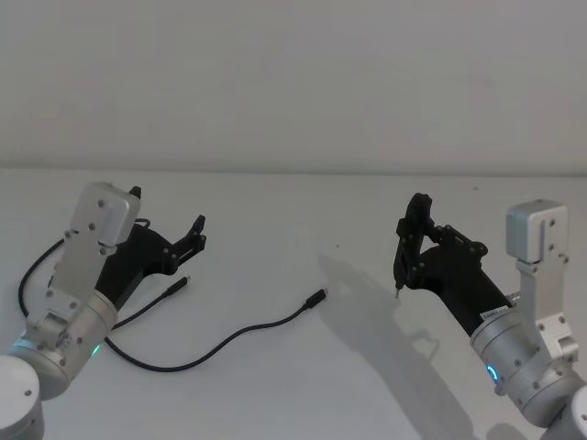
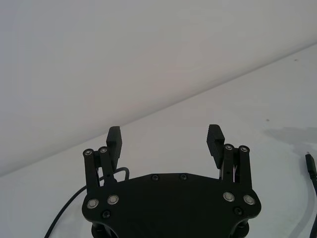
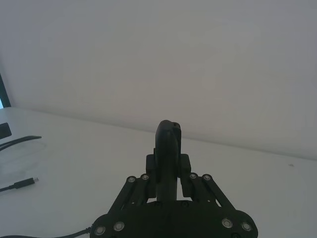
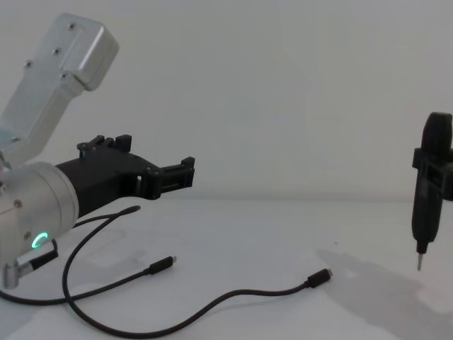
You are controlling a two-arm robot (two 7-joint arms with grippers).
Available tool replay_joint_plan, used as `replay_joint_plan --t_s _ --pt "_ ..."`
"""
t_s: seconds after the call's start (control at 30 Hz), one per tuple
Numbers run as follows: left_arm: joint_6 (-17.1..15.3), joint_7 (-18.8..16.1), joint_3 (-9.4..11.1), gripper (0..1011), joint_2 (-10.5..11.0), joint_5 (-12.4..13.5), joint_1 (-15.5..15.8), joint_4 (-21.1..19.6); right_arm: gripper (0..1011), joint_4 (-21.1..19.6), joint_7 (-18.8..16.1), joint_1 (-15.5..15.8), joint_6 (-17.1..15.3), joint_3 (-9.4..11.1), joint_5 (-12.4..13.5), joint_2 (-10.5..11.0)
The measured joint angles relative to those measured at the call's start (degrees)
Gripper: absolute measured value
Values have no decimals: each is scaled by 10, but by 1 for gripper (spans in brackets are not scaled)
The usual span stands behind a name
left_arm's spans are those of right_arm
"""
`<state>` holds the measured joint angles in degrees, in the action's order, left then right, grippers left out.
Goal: Pick up the data cable with the one hand.
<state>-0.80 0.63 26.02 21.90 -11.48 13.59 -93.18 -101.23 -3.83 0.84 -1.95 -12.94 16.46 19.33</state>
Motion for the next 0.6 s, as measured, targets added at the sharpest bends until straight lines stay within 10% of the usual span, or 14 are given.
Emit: replay_joint_plan --t_s 0.6 --pt "0 0 0 1001 0 0 0 0 274 0 0 0 0 0 0 0"
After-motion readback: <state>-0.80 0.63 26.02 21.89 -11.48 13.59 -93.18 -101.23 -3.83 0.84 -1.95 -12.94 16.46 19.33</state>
